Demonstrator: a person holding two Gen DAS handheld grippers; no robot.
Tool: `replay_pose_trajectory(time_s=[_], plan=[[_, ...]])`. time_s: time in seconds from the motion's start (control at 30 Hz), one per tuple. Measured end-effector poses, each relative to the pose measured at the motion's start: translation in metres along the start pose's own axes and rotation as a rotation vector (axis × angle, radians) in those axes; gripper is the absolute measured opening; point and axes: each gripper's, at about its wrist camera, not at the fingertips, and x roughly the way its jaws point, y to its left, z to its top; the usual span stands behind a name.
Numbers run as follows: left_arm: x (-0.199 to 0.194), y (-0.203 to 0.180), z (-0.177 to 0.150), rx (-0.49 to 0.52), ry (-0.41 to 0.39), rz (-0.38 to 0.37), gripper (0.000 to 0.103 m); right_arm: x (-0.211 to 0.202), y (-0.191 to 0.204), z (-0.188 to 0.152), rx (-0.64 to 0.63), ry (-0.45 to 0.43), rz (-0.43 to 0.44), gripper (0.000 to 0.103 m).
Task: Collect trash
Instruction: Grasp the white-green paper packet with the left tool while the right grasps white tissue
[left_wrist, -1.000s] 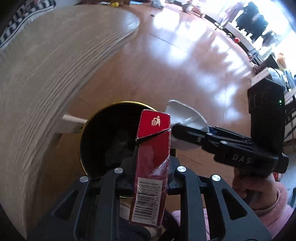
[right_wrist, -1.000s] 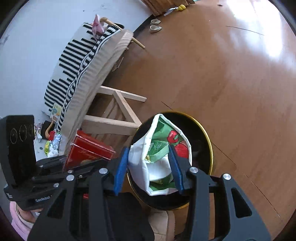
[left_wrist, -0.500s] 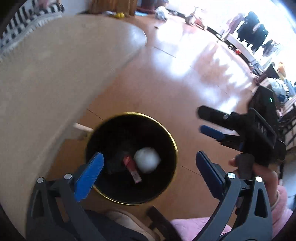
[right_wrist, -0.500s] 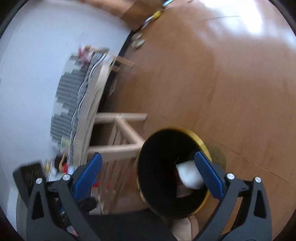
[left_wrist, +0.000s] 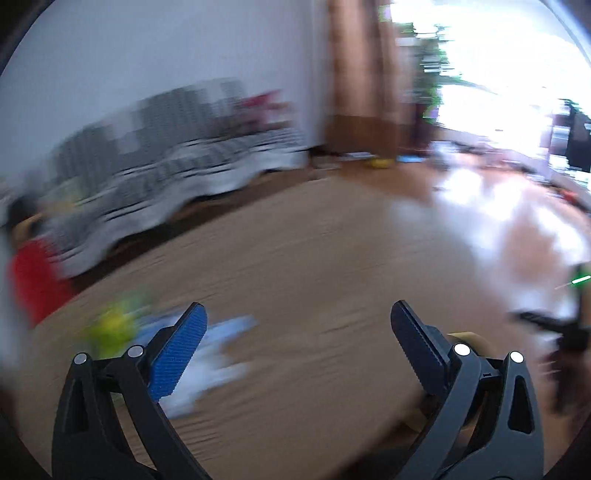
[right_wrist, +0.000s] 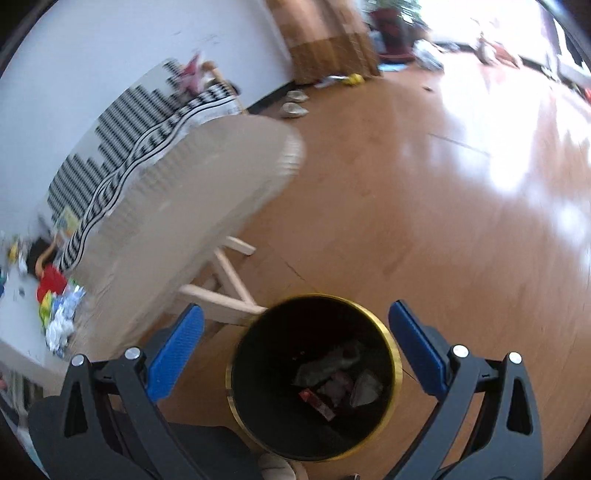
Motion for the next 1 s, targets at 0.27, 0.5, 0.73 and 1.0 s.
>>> replay_pose_trajectory(time_s=[0.27, 0.5, 0.73, 1.0], plan=[[0.004, 0.197, -0.094, -0.372, 0.143, 0.262, 0.097, 0.004, 0.16, 0.009, -0.289, 0.006, 0.149, 0.097], [0.012, 0.208, -0.116, -0.389, 0.138, 0.206, 0.097, 0.028, 0.325, 0.004, -0.543, 0.069, 0.395, 0.097], [0.034, 0.198, -0.116, -0.364, 0.138, 0.16, 0.097, 0.093, 0.429, -0.042, -0.776, 0.287, 0.419, 0.097], [0.07, 0.208, -0.113, -0.423, 0.202, 0.057, 0.097, 0.142, 0.442, -0.048, -0.671, 0.377, 0.459, 0.086]])
